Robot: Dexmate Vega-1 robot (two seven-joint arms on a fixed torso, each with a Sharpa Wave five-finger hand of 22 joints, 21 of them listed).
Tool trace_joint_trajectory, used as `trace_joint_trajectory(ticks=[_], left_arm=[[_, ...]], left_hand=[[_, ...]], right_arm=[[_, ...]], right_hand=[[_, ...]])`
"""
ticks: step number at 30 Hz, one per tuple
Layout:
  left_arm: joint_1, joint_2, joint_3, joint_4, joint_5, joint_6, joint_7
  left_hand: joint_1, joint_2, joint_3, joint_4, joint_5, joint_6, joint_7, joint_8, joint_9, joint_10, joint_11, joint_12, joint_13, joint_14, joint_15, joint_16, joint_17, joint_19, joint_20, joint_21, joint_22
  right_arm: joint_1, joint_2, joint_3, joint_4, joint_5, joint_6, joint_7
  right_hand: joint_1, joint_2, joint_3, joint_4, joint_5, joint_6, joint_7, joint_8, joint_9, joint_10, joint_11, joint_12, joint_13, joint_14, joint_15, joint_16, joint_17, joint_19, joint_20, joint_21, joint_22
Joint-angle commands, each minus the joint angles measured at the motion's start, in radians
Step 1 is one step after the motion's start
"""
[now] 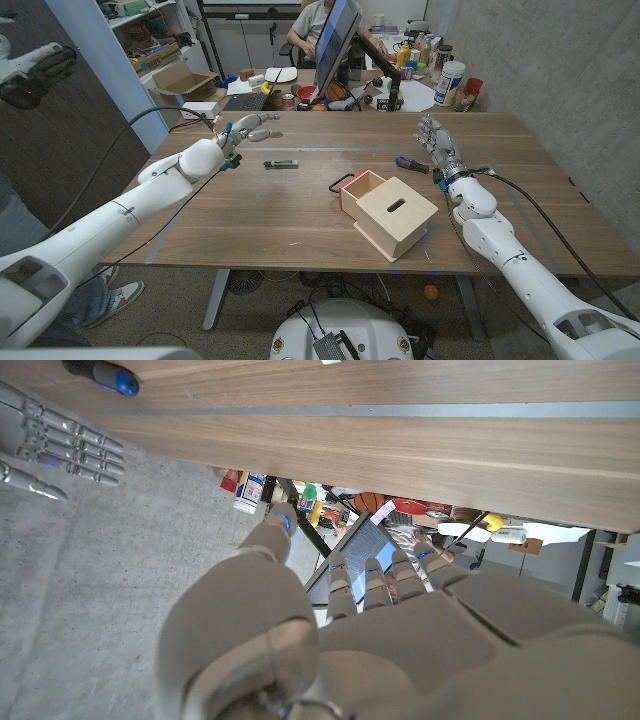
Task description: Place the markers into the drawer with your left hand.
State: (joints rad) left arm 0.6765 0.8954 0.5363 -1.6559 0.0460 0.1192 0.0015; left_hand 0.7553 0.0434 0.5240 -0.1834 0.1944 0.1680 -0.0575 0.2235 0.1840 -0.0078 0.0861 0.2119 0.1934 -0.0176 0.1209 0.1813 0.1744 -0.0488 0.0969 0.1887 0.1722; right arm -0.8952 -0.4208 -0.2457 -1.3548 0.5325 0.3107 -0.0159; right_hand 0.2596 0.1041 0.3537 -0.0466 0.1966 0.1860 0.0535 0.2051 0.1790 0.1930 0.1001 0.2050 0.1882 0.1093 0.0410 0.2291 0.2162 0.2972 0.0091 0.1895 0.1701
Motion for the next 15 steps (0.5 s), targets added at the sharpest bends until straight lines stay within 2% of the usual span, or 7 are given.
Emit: trace_joint_trajectory(ticks=[1, 5, 6, 7, 9, 15], left_arm=[[-0.034, 0.057, 0.026, -0.035, 0.151, 0.038, -0.046], [-0.053, 0.077, 0.042, -0.041, 0.212, 0.033, -0.075], [-0.058, 0.081, 0.046, -0.041, 0.23, 0.031, -0.083], [-0.064, 0.085, 0.051, -0.041, 0.247, 0.027, -0.091], [-0.075, 0.092, 0.06, -0.042, 0.287, 0.019, -0.1], [-0.108, 0.103, 0.087, -0.047, 0.422, -0.001, -0.122]], left_hand=[[0.029, -0.001, 0.009, -0.002, -0.007, 0.016, -0.003, 0.008, 0.005, 0.005, 0.004, 0.006, 0.004, 0.003, 0.006, 0.007, 0.002, 0.001, 0.016, 0.004, 0.003], [0.043, -0.002, 0.01, -0.001, -0.008, 0.024, -0.006, 0.01, 0.005, 0.008, 0.002, 0.007, 0.004, 0.005, 0.007, 0.007, 0.002, 0.002, 0.019, 0.005, 0.003], [0.059, -0.004, 0.011, -0.001, -0.01, 0.028, -0.006, 0.009, 0.005, 0.009, 0.001, 0.007, 0.004, 0.006, 0.005, 0.007, 0.002, -0.003, -0.011, 0.003, 0.003], [0.067, -0.006, 0.01, 0.0, -0.011, 0.029, -0.007, 0.009, 0.005, 0.01, 0.001, 0.007, 0.004, 0.007, 0.003, 0.007, 0.002, -0.006, -0.026, 0.002, 0.003], [0.079, -0.008, 0.01, 0.0, -0.012, 0.034, -0.013, 0.008, 0.006, 0.013, -0.012, 0.008, 0.004, 0.007, -0.008, 0.006, 0.002, -0.005, -0.034, 0.003, 0.003], [0.102, -0.012, 0.008, 0.002, -0.014, 0.046, -0.022, 0.01, 0.006, 0.016, -0.023, 0.008, 0.004, 0.01, -0.03, 0.007, 0.002, -0.003, -0.043, 0.004, 0.002]], right_arm=[[0.001, 0.011, -0.007, -0.005, -0.009, -0.007, -0.02], [0.0, 0.012, -0.008, -0.012, -0.012, -0.009, -0.027], [-0.001, 0.012, -0.008, -0.013, -0.012, -0.01, -0.028], [-0.001, 0.013, -0.009, -0.014, -0.013, -0.009, -0.03], [-0.003, 0.014, -0.008, -0.017, -0.015, -0.008, -0.036], [-0.009, 0.017, -0.009, -0.026, -0.018, -0.009, -0.051]], right_hand=[[-0.012, 0.001, -0.002, -0.001, 0.008, 0.009, 0.0, -0.001, 0.006, 0.011, 0.001, 0.004, 0.002, 0.007, -0.001, 0.003, 0.004, 0.003, 0.005, 0.004, 0.001], [-0.013, 0.0, -0.002, -0.001, 0.008, 0.008, -0.002, -0.002, 0.006, 0.011, 0.001, 0.004, 0.002, 0.007, -0.001, 0.002, 0.004, 0.003, 0.005, 0.004, 0.001], [-0.014, 0.0, -0.002, -0.001, 0.008, 0.008, -0.002, -0.002, 0.006, 0.01, 0.002, 0.003, 0.002, 0.007, -0.001, 0.002, 0.004, 0.003, 0.005, 0.004, 0.001], [-0.014, 0.0, -0.002, -0.001, 0.008, 0.008, -0.001, -0.003, 0.006, 0.009, 0.003, 0.003, 0.002, 0.007, 0.0, 0.002, 0.004, 0.003, 0.005, 0.004, 0.001], [-0.014, 0.0, -0.003, -0.001, 0.008, 0.007, -0.001, -0.003, 0.006, 0.009, 0.002, 0.003, 0.002, 0.007, -0.001, 0.002, 0.004, 0.003, 0.006, 0.004, 0.001], [-0.016, -0.001, -0.003, -0.001, 0.008, 0.007, -0.003, -0.004, 0.006, 0.008, 0.002, 0.002, 0.002, 0.008, 0.0, 0.002, 0.004, 0.002, 0.006, 0.004, 0.001]])
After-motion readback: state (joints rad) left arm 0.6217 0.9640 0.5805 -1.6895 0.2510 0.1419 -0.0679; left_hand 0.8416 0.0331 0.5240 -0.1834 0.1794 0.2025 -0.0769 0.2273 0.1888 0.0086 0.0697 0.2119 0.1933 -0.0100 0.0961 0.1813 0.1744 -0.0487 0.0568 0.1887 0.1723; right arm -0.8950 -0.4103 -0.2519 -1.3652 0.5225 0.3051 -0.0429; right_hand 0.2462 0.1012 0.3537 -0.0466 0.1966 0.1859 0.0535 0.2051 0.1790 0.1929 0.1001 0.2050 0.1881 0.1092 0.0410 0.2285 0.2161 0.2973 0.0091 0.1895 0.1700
